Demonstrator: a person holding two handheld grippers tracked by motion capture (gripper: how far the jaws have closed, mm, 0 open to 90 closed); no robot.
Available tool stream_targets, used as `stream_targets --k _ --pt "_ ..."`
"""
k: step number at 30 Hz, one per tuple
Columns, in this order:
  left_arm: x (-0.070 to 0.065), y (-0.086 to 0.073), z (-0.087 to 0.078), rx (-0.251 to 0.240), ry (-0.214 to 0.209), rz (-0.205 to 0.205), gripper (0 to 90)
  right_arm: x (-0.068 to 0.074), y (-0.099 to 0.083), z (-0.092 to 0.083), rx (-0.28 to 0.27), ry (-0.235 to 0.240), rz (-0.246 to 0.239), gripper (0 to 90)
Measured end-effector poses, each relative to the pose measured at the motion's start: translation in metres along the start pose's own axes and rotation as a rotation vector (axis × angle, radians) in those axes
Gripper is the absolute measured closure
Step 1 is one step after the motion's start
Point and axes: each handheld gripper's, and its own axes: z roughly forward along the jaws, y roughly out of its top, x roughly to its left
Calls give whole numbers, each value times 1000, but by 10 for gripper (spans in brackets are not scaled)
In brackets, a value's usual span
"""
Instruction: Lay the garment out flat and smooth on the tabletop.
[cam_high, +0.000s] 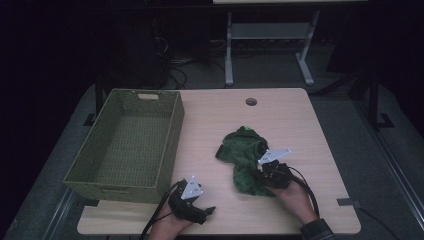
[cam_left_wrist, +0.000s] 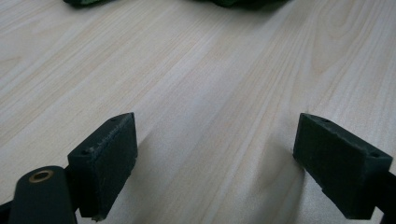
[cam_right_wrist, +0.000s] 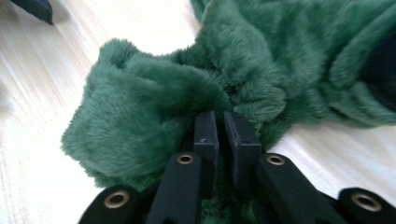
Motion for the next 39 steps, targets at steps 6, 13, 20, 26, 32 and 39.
stream_targets --k 6,13,20,26,32,39 --pt "0 0 0 2 1 8 126 -1 -1 -20 -63 -30 4 771" --pt "1 0 0 0 -10 10 128 -7 -15 -43 -76 -42 23 704" --pt "1 0 0 0 -10 10 130 -18 -36 -61 -90 -66 57 704" --pt "1 0 0 -3 -7 6 129 -25 -59 -81 -111 -87 88 670" --pt "2 6 1 -7 -10 -4 131 -34 -83 -98 -126 -96 113 662" --pt "11 13 6 -17 -2 -16 131 -35 -114 -103 -87 -79 155 641"
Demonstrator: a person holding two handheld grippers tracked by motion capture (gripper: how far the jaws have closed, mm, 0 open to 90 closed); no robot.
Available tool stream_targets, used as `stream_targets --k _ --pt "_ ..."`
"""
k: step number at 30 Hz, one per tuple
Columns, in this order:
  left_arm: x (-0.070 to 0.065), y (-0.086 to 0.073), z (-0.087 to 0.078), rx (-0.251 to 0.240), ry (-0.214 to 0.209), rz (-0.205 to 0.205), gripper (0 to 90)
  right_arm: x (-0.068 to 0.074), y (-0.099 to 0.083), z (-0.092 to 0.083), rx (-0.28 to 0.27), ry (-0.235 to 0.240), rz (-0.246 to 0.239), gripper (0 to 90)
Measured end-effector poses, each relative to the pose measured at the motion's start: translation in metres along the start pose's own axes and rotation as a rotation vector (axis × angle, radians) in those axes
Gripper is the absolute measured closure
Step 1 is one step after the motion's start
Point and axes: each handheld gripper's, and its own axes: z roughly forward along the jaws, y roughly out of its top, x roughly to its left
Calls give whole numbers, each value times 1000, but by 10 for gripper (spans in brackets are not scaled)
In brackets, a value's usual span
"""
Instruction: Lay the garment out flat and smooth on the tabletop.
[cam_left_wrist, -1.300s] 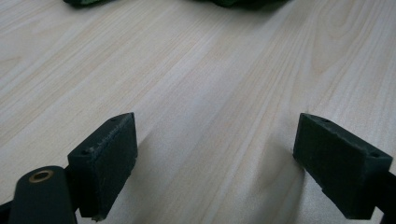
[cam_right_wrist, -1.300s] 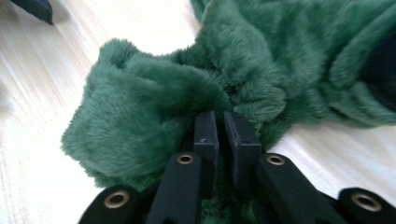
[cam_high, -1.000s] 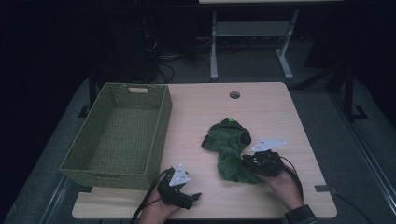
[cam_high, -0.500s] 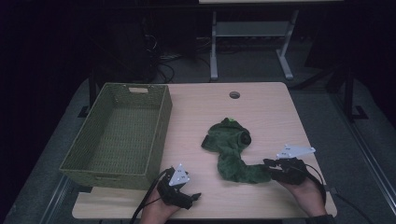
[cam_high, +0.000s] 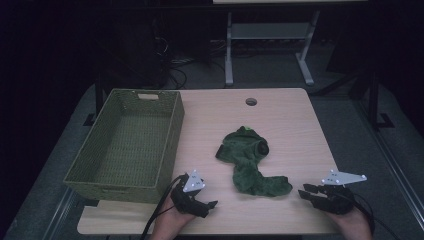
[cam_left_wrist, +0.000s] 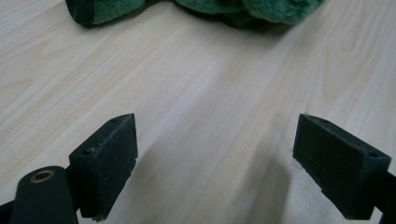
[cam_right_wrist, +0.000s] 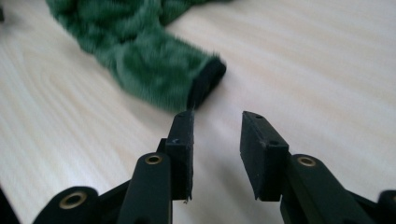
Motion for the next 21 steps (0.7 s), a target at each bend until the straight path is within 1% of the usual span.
stream_targets --k 1,3,5,6,8,10,12,16,21 --pt "1 0 1 1 0 -1 132 0 -3 0 1 3 -3 639" --pt "3 1 3 6 5 -6 132 0 -8 -1 10 15 7 634" --pt "4 -1 5 15 10 -9 132 1 -10 0 9 28 4 631" --pt "4 -2 6 12 16 -11 132 1 -11 1 10 38 6 628" --pt "3 -2 6 14 22 -1 134 2 -9 6 7 57 -13 625" --pt "3 -2 6 15 22 -2 134 5 -6 10 11 76 -22 621" --pt "3 -2 6 15 22 -2 134 6 -2 14 13 81 -38 614" --pt "3 -2 6 15 21 -2 134 5 5 21 10 98 -50 607" --pt "3 -2 6 15 21 -1 134 3 11 30 21 118 -59 606"
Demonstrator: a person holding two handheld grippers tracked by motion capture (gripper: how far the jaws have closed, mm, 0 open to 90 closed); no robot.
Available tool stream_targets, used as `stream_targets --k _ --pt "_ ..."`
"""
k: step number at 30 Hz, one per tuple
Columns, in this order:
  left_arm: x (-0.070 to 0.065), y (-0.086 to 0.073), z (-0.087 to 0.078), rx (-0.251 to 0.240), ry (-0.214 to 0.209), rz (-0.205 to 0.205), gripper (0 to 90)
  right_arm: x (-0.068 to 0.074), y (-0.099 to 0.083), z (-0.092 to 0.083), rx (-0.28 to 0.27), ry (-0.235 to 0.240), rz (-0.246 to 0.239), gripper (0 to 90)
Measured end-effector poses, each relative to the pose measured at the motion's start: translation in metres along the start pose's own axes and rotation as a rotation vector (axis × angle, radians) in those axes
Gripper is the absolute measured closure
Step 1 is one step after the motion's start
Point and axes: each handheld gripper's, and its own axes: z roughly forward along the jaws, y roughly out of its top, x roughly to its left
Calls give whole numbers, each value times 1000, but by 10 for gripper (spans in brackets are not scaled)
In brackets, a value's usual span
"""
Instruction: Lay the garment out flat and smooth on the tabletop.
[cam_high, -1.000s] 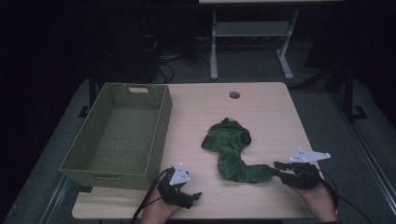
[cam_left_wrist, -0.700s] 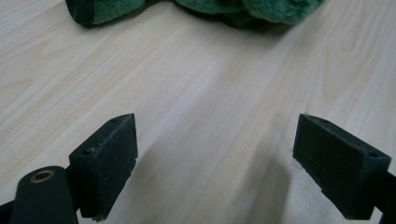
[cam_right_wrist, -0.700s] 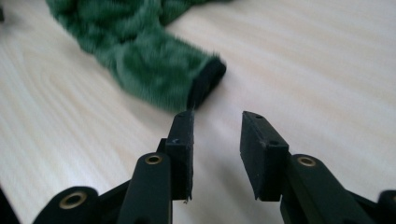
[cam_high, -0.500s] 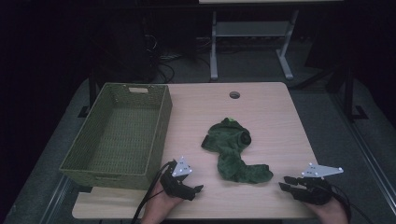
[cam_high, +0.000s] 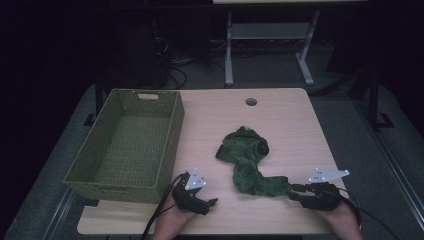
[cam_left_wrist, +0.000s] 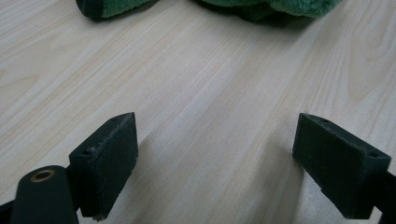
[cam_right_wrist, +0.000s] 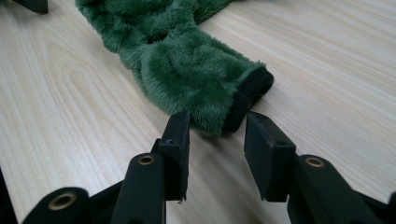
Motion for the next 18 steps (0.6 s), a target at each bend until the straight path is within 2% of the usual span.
stream_targets --k 1,4,6,10,18 --pt "0 0 0 0 0 0 134 0 1 2 9 3 6 615" --pt "0 0 0 0 0 0 134 1 2 4 23 1 -9 770" --pt "0 0 0 0 0 0 134 0 2 2 19 6 -12 825" --pt "0 0 0 0 0 0 134 1 4 -2 8 2 -25 844" --pt "0 0 0 0 0 0 134 12 23 -18 -55 -3 -101 844"
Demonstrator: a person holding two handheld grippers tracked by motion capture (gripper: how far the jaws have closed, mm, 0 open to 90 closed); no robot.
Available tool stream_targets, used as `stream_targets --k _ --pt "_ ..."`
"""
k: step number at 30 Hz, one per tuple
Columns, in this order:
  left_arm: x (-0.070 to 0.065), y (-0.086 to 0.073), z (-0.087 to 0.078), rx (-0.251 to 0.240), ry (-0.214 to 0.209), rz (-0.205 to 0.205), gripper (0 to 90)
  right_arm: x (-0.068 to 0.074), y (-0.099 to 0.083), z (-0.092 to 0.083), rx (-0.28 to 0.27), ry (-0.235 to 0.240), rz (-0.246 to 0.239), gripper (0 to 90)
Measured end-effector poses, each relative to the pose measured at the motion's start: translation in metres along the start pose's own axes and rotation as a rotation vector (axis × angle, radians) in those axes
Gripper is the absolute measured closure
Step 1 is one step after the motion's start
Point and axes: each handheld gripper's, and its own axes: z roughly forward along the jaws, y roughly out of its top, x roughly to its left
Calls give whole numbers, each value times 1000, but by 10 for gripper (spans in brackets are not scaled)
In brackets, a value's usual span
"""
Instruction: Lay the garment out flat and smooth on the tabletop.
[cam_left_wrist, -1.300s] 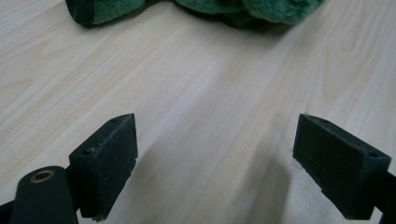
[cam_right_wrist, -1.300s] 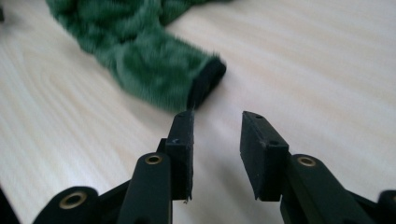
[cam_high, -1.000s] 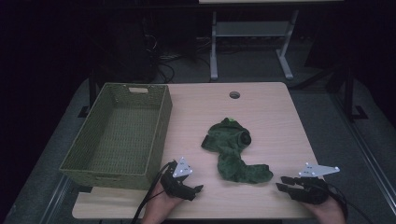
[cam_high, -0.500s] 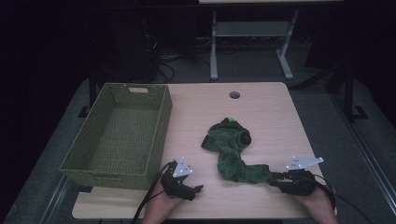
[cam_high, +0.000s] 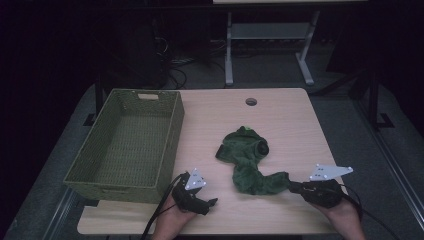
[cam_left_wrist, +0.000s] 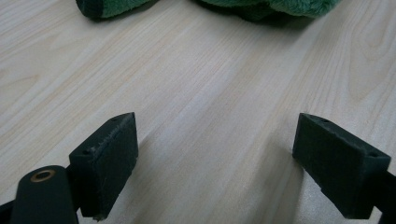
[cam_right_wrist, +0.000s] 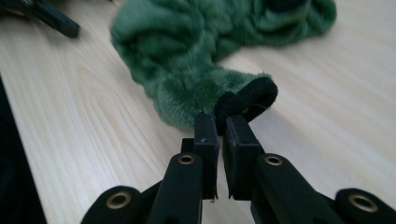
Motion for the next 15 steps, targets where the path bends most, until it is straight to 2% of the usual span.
stream_targets --k 5,15 --pt "0 0 0 0 0 0 134 5 19 -3 -37 25 -37 844" --pt "0 0 0 -3 1 -4 134 16 51 10 -54 71 -106 843"
